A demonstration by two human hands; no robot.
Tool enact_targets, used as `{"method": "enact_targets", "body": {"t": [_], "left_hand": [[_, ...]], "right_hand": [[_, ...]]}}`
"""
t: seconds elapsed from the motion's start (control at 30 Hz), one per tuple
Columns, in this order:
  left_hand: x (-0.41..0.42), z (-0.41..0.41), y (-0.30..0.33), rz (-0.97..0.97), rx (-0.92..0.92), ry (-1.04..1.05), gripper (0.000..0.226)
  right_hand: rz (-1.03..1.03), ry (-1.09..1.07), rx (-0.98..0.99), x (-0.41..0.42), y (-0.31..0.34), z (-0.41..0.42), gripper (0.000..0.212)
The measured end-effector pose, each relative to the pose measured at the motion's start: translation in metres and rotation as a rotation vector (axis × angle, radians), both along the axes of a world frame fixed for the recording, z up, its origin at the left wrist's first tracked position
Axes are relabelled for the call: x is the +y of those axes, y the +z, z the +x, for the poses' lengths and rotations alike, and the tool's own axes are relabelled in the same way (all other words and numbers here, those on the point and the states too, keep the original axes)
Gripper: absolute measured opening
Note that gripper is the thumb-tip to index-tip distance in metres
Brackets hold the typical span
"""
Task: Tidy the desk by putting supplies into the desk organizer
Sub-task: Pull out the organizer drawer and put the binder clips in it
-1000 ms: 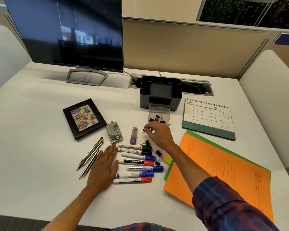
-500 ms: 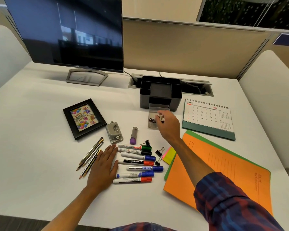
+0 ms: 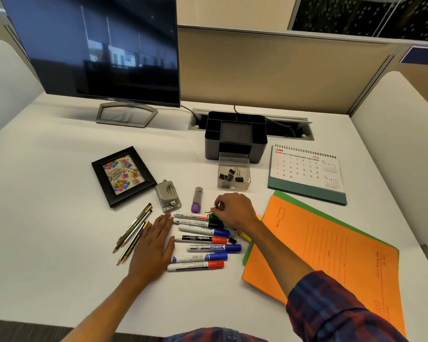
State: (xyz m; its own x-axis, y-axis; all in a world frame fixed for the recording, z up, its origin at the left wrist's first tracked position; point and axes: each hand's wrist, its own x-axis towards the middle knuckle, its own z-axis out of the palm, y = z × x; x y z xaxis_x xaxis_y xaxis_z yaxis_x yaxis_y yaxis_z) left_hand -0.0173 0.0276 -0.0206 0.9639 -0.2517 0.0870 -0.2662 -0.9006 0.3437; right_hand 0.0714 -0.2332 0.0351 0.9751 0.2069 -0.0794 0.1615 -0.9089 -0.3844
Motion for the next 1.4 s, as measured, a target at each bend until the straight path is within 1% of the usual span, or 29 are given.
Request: {"method": "enact_targets", "body": {"t": [0.07,0.27,0.4,0.53,0.67,0.77,0.87,1.0,1.1,1.17,1.23,1.3,1.4], "left_hand": [[0.0,0.0,0.0,0.0,-0.001,0.002,0.065],[0.0,0.0,0.001,0.009,0.002,0.0,0.064],[0.0,0.0,0.0,0.01,0.007,0.002,0.065],[0.001,0.0,0.0,0.012,0.007,-0.001,0.064],[0.001,0.0,0.0,0.007,0.014,-0.001,0.065],[0.001,0.0,-0.001,-0.001,0.017,0.004,0.065],[0.002,0.0,-0.003,0.005,0.017,0.006,0.065],[0.001,0.0,-0.003,0.002,0.019,0.005,0.066],[0.002,0.001,-0.004,0.004,0.02,0.005,0.067],[0.002,0.001,-0.006,0.008,0.023,0.006,0.067],[0.002,0.001,-0.007,0.01,0.024,0.006,0.066],[0.003,0.001,-0.006,0.01,0.021,0.007,0.066],[0.002,0.001,-0.005,0.015,0.009,0.003,0.063]], "right_hand": [[-0.042,0.03,0.038,0.001,0.001,0.001,0.03],[-0.007,-0.007,0.089,-0.001,0.004,0.005,0.026],[0.016,-0.028,0.102,-0.003,0.005,0.005,0.029],[0.018,0.002,0.133,-0.005,0.008,0.004,0.038],[-0.023,0.029,0.122,-0.006,0.007,0.006,0.035],[-0.007,0.056,0.07,-0.007,0.007,0.007,0.03],[0.089,0.044,-0.069,-0.01,0.014,0.01,0.021],[0.171,-0.075,-0.229,-0.018,0.027,0.024,0.022],[0.221,-0.215,-0.238,-0.024,0.031,0.034,0.025],[0.296,-0.296,-0.227,-0.026,0.032,0.037,0.034],[0.336,-0.334,-0.237,-0.029,0.032,0.037,0.04],[0.34,-0.347,-0.239,-0.03,0.03,0.033,0.039],[0.329,-0.325,-0.242,-0.033,0.024,0.021,0.031]]}}
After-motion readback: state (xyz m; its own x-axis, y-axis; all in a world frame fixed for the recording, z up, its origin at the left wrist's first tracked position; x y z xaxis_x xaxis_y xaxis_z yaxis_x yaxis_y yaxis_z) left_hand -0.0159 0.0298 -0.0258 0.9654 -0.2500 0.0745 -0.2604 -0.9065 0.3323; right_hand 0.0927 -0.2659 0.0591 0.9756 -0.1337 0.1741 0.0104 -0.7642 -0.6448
